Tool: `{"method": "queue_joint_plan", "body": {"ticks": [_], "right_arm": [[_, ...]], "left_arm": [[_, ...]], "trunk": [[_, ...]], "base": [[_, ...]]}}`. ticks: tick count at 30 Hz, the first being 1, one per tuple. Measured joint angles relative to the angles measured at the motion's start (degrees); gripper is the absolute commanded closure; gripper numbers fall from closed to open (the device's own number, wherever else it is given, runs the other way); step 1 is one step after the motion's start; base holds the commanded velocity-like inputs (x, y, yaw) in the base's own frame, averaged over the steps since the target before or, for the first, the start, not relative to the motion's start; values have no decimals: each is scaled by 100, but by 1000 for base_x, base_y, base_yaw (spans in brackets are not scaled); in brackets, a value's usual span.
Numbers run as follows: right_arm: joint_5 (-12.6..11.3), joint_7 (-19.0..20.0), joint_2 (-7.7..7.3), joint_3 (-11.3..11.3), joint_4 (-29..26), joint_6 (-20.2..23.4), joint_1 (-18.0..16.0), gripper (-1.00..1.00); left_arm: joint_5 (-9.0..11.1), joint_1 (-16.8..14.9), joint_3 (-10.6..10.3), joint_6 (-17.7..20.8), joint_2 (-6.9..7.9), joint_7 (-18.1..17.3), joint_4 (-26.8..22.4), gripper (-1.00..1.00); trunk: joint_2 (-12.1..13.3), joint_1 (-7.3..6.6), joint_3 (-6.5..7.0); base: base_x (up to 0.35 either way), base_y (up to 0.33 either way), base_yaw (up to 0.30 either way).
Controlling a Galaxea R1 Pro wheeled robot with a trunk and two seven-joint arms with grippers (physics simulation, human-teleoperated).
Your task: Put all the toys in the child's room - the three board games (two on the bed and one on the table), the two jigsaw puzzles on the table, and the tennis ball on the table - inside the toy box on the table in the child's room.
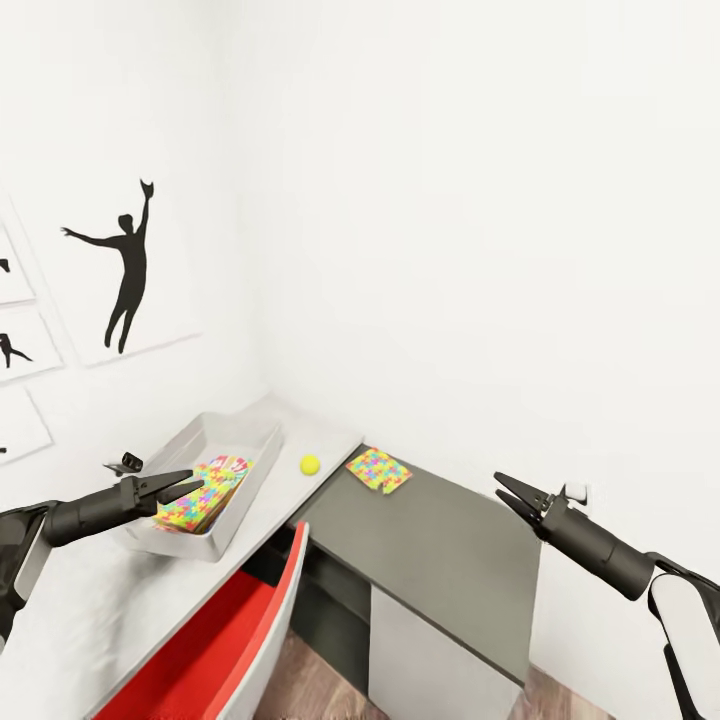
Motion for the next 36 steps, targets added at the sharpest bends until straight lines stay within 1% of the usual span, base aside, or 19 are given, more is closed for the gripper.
{"method": "queue_joint_plan", "body": {"ticks": [14,36], "right_arm": [[2,-37,0,-1,8,0,0,-100],[9,-57,0,0,8,0,0,-100]], "left_arm": [[2,0,0,0,0,0,1,-100],[2,0,-1,0,0,0,0,-100]], "trunk": [[0,-2,-50],[0,-2,-108]], "base": [[-146,-28,-256],[-104,-85,-264]]}}
